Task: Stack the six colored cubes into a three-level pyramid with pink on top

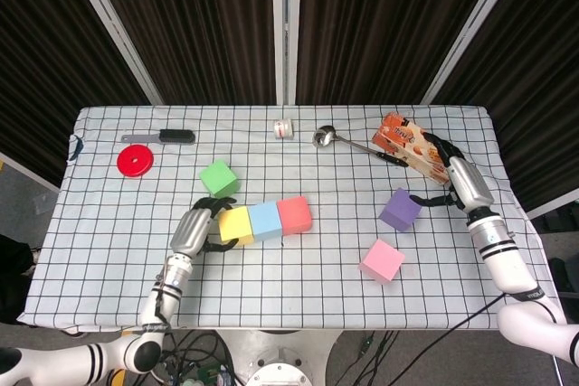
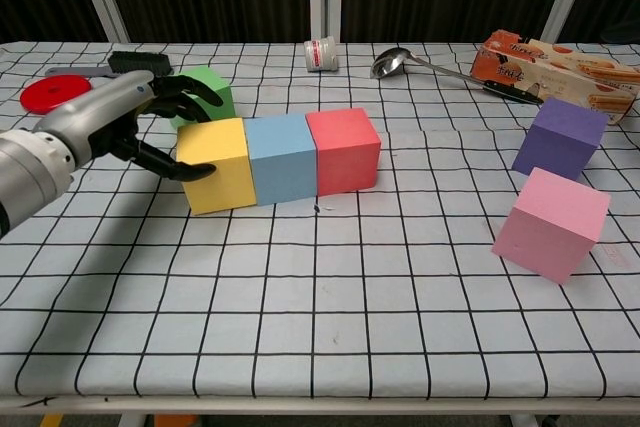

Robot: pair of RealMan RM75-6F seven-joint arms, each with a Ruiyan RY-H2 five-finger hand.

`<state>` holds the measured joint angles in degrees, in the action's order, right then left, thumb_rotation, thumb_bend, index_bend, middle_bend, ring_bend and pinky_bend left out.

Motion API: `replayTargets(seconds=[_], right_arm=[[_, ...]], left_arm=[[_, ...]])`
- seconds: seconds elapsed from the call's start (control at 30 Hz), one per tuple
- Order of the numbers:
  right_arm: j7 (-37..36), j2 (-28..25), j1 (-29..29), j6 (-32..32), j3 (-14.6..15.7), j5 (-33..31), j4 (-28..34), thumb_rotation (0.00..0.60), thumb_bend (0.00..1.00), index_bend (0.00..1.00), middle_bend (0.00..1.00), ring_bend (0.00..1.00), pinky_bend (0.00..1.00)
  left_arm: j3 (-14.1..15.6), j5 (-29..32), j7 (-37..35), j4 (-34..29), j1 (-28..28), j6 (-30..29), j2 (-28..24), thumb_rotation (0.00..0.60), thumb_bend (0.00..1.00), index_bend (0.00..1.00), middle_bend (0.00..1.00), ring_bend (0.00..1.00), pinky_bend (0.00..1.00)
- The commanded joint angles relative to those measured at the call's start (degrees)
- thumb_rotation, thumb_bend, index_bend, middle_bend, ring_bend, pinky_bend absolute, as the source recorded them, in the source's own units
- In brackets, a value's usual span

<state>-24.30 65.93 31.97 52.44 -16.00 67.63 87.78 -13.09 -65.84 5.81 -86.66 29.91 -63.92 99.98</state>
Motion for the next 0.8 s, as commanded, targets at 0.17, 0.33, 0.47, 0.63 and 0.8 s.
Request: replayTargets(seconds=[0.17,0.33,0.47,0.63,0.8], right_arm=[[-0.31,0.1,0.0,-0.35,-0.04,-0.13,-0.45,0.6,0.06,0.0,0.06,0.0,0.0],[-0.52,0.34,-0.04,-0.28,-0.03,0.11,-0.61,0.6,0.06,0.0,0.06,0.0,0.0],[-0.56,0.43,-0.1,-0.47,0.08,0.04,-0.92,0.6,0.06,0.0,0.06,0.0,0.0],[-0.72,0.58,-0.07,-0.72,0.05,-0.08,-1.32,0.6,0.06,0.0,0.06,0.0,0.0],[-0.86,0.89,0.0,-1.04,0.12,-0.12,-1.67,0.6,0.06,0.0,0.06,0.0,0.0]], left_arm=[[0.0,0.09,-0.4,0.14,0.17,-0.06,0.2,0.6,0.26,0.23,0.56,0.2,0.12],[0.54,-0.26,-1.18,1.71,0.29,0.17,1.04,0.6,0.26,0.23,0.56,0.2,0.12],[0.52,-0.36,-1.7,2.69,0.41,0.19,1.63,0.6,0.26,0.23,0.56,0.2,0.12],[0.41,-0.68,-2.47,2.95,0.5,0.2,1.76,0.6,0.26,0.23,0.54,0.2,0.12],[0.69,-1.35,-4.04,2.81,0.54,0.71,1.54,0.6,0.24,0.2,0.47,0.2,0.12]])
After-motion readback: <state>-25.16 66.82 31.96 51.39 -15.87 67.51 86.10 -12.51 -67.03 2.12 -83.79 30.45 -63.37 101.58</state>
